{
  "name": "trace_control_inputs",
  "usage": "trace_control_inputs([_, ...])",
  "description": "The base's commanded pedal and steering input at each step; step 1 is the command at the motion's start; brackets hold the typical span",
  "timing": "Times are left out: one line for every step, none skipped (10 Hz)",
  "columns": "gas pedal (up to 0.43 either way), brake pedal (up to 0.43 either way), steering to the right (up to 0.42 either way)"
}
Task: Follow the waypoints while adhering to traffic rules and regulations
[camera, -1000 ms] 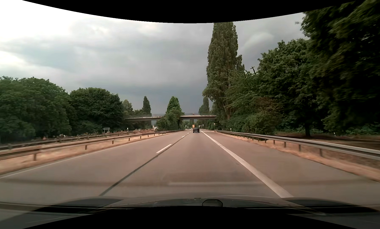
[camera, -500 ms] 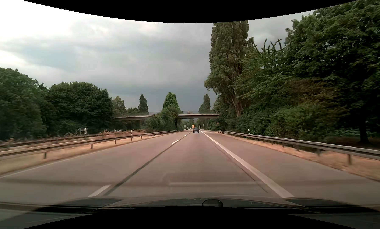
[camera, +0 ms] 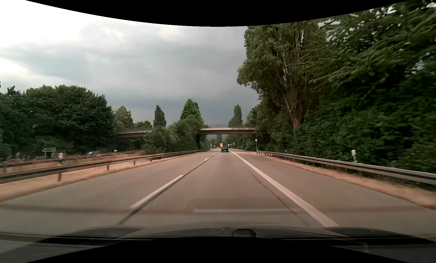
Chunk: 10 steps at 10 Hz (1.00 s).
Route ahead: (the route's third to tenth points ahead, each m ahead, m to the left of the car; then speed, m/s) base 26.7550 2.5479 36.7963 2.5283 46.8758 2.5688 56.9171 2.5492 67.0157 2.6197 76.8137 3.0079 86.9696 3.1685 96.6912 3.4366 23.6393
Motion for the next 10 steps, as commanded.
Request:
trace_control_inputs([0.177,0.000,-0.001])
trace_control_inputs([0.177,0.000,-0.001])
trace_control_inputs([0.177,0.000,-0.001])
trace_control_inputs([0.177,0.000,-0.001])
trace_control_inputs([0.177,0.000,-0.001])
trace_control_inputs([0.177,0.000,-0.001])
trace_control_inputs([0.177,0.000,-0.001])
trace_control_inputs([0.177,0.000,-0.002])
trace_control_inputs([0.177,0.000,-0.002])
trace_control_inputs([0.177,0.000,-0.002])
